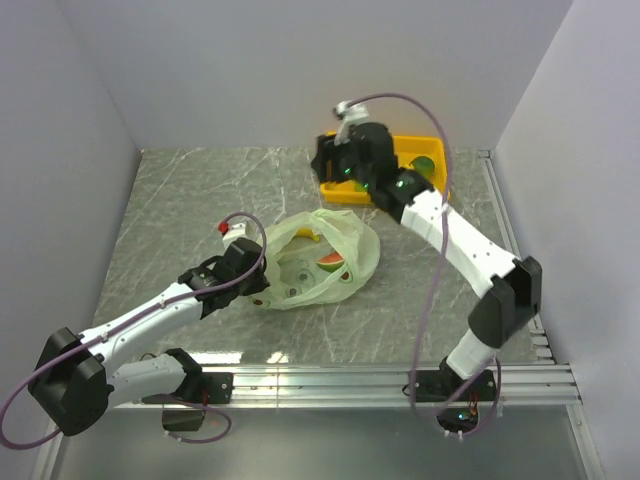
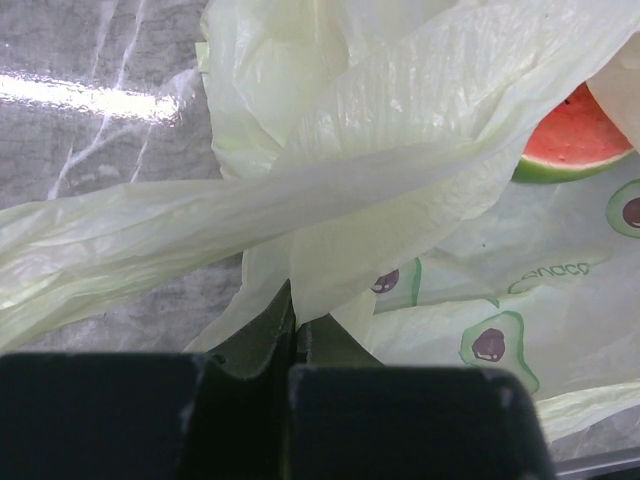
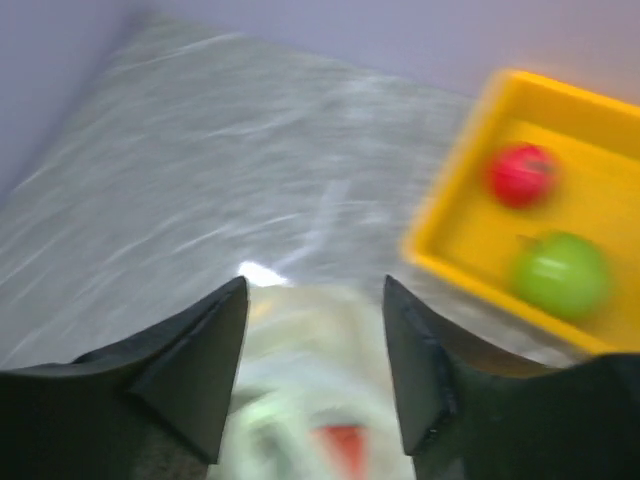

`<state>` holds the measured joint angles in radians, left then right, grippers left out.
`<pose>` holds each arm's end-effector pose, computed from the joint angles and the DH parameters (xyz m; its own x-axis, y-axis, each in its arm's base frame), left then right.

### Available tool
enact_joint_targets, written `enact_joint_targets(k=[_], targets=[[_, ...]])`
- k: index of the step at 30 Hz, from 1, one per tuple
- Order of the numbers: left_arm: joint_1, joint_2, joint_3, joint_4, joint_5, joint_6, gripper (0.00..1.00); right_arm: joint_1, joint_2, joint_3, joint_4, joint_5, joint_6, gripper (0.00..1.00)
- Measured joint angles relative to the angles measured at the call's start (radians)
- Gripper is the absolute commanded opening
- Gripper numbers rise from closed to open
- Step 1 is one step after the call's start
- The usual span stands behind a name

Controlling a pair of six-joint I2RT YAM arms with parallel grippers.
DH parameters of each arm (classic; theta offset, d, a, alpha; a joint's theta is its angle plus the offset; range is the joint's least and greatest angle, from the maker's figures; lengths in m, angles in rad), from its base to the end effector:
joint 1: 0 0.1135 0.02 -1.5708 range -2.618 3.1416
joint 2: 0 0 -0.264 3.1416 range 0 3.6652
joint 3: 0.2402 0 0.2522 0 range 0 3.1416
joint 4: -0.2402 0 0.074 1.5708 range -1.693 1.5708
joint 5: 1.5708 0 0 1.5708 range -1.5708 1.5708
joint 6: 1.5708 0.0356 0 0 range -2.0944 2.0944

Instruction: Untie the knot of the plastic bag and take out the fruit

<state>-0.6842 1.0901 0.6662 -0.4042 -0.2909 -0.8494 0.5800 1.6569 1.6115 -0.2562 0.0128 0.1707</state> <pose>0.1762 -0.1305 0.2219 -0.7188 -0.3420 -0.6053 -0.1280 0.9209 -0.3683 0.3305 0.2160 0.3928 -0.3362 -0.0172 -0.9416 -0.4877 0.8585 0.1585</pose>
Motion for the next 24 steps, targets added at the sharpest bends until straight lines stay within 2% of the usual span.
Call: enact_joint_targets(k=[2,5,9,11,15,22,24], targets=[[0.0,0.005,0.0,0.001,-0.002,0.002,0.03,0.113,-0.059,-0.04,0.002,-0.054,-0.023,0.51],[0.0,0.005,0.0,0.006,-0.003,0.003,0.03,0.245,-0.103,-0.116,-0.016,-0.114,-0.052,0.45],[-0.001,0.005,0.0,0.014,-0.002,0.008,0.02,0.334,-0.072,-0.219,-0.076,-0.154,-0.066,0.38],[-0.002,0.004,0.0,0.019,-0.002,0.01,0.02,0.342,-0.036,-0.258,-0.108,-0.14,-0.067,0.34],[-0.005,-0.015,-0.006,0.026,-0.002,0.016,0.02,0.322,0.038,-0.341,-0.171,-0.015,-0.066,0.34],[-0.02,-0.09,-0.07,0.041,0.005,0.017,0.01,0.192,0.062,-0.433,-0.206,0.317,0.04,0.43],[-0.028,-0.109,-0.095,0.046,0.008,0.015,0.01,0.151,0.048,-0.47,-0.2,0.388,0.097,0.5]])
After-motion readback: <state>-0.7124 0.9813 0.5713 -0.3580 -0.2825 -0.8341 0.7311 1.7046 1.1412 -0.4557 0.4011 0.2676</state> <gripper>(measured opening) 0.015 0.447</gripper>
